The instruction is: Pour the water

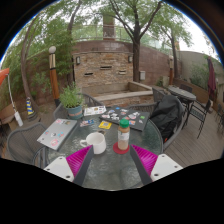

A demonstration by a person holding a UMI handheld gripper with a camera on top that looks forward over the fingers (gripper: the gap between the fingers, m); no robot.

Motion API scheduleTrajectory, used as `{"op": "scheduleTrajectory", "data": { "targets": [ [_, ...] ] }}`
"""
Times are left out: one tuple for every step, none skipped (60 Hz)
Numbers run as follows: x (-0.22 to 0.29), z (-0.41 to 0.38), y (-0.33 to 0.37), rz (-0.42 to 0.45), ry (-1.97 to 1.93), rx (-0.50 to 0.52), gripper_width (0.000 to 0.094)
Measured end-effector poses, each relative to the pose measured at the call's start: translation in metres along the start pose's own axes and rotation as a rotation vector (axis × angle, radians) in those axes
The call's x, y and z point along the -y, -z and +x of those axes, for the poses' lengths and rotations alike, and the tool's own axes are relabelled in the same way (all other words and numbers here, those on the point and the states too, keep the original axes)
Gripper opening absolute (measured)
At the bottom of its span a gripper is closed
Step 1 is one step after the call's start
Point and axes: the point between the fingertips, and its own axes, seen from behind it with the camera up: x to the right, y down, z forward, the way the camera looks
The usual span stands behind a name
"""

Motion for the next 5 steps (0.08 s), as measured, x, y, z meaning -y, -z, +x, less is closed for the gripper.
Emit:
{"op": "scheduleTrajectory", "data": {
  "targets": [
    [0.002, -0.003, 0.01, -0.001, -0.004, -0.004, 0.0833],
    [0.003, -0.006, 0.02, -0.001, -0.009, -0.008, 0.0834],
    [0.005, -0.01, 0.03, -0.001, -0.014, -0.011, 0.0833],
    [0.007, -0.014, 0.041, 0.0, -0.018, -0.015, 0.0832],
    [0.01, -0.016, 0.049, 0.0, -0.022, -0.019, 0.0831]
  ]
}}
